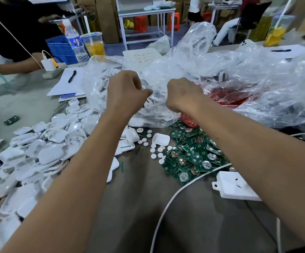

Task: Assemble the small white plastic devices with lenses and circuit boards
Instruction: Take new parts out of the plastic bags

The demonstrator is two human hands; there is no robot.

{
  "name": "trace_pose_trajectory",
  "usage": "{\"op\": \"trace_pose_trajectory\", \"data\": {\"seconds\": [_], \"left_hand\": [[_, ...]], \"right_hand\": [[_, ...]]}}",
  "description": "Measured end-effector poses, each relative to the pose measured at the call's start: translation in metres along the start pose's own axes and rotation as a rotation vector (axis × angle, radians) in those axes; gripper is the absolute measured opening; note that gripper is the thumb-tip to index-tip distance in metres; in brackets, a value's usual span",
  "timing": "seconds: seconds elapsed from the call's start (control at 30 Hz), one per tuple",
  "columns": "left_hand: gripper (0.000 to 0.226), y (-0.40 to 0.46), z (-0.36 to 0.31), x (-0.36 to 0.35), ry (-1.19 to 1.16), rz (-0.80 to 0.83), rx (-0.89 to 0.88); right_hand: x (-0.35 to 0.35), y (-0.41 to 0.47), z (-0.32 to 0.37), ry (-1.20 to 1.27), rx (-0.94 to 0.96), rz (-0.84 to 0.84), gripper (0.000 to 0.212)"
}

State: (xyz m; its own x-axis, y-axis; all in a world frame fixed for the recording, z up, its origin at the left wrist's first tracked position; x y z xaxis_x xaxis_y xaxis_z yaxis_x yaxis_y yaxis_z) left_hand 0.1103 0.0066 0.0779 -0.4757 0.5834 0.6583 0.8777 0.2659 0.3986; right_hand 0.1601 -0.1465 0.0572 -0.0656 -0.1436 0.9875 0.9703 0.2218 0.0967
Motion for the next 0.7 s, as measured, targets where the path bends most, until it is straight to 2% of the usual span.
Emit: {"op": "trace_pose_trajectory", "data": {"seconds": [0.07, 0.13, 0.23, 0.33, 0.47, 0.6, 0.7], "left_hand": [[0.037, -0.007, -0.012, -0.009, -0.151, 0.033, 0.013], [0.035, -0.014, -0.018, -0.026, -0.312, 0.108, 0.071], [0.031, -0.028, -0.031, -0.061, -0.378, 0.243, 0.107], [0.018, -0.047, -0.057, -0.106, -0.416, 0.428, 0.148], [0.006, -0.075, -0.101, -0.145, -0.495, 0.66, 0.09], [0.007, -0.097, -0.139, -0.168, -0.567, 0.872, 0.033], [0.016, -0.107, -0.157, -0.176, -0.574, 0.912, 0.003]], "right_hand": [[0.016, -0.001, 0.0, -0.026, 0.01, -0.05, 0.02], [0.032, -0.001, -0.001, -0.07, 0.058, -0.007, 0.022], [0.044, -0.016, -0.025, -0.177, 0.118, 0.315, 0.016], [0.046, -0.046, -0.077, -0.274, 0.033, 0.673, 0.02], [0.044, -0.081, -0.139, -0.497, -0.043, 0.9, 0.019], [0.028, -0.107, -0.173, -0.658, -0.045, 0.996, 0.012], [0.014, -0.111, -0.187, -0.676, -0.064, 0.958, 0.02]]}}
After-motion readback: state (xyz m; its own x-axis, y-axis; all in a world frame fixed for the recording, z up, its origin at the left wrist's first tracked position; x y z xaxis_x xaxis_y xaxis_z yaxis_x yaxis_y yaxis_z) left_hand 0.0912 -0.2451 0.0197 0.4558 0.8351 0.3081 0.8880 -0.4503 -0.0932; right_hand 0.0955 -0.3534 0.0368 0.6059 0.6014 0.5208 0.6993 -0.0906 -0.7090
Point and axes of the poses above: each hand's wrist, its own y-axis towards the middle knuckle, its own x-axis out of the back of the hand, z = x × y, the point moved 7 cm from there along y, towards the middle knuckle, and after that the axes turned 1 degree about -z, right-handed, at the moved point
